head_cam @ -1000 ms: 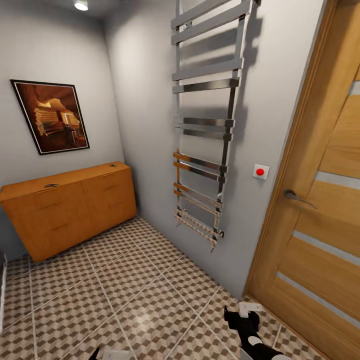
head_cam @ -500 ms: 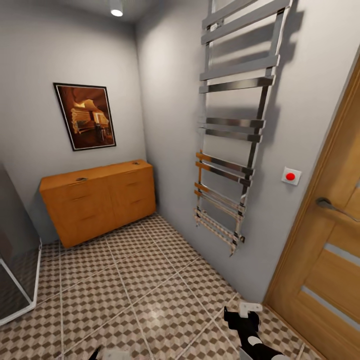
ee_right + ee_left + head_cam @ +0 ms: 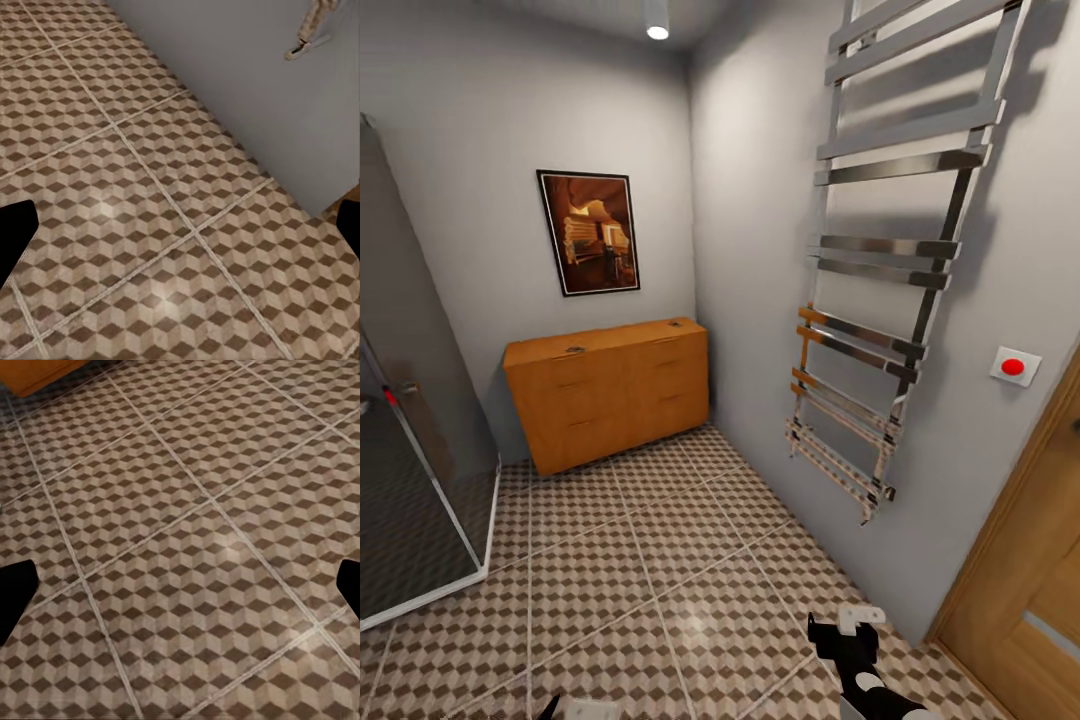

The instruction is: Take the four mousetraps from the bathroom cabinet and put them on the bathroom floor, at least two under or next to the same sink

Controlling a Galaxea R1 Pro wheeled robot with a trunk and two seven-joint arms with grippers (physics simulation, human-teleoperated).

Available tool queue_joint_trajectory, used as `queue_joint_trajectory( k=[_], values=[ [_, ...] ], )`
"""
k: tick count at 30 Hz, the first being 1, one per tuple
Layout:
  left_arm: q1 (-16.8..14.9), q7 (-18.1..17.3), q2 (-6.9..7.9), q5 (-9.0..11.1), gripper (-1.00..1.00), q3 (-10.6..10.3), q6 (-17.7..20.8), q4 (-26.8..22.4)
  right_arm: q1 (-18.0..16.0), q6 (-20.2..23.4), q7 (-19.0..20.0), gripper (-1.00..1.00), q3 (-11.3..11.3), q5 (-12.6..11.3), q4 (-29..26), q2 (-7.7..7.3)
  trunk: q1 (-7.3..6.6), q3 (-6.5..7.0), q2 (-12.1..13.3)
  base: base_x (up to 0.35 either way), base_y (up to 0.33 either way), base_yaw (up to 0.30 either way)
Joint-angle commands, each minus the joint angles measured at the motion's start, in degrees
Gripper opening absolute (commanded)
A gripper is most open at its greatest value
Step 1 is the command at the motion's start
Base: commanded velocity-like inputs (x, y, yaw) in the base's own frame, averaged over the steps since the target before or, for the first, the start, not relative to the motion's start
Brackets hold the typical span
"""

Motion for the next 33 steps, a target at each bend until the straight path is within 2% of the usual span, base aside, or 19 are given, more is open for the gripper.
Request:
queue_joint_trajectory(
  k=[1,24,33],
  values=[
    [-0.12,0.12,-0.07,0.39,1.0,-0.49,-0.32,0.25,-0.05,-0.19,-0.16,1.0,0.51,-0.52,0.05,0.0,0.04,-0.14,-0.14,0.0,0.0,0.285],
    [-0.1,0.11,-0.1,0.36,1.0,-0.49,-0.32,0.23,-0.05,-0.19,-0.15,1.0,0.51,-0.52,0.03,0.0,0.04,-0.14,-0.14,0.0,0.0,0.283],
    [0.13,0.11,-0.12,0.36,1.0,-0.49,-0.32,0.24,-0.05,-0.19,-0.08,1.0,0.51,-0.52,0.02,0.0,0.04,-0.14,-0.14,0.0,0.0,0.117]
  ],
)
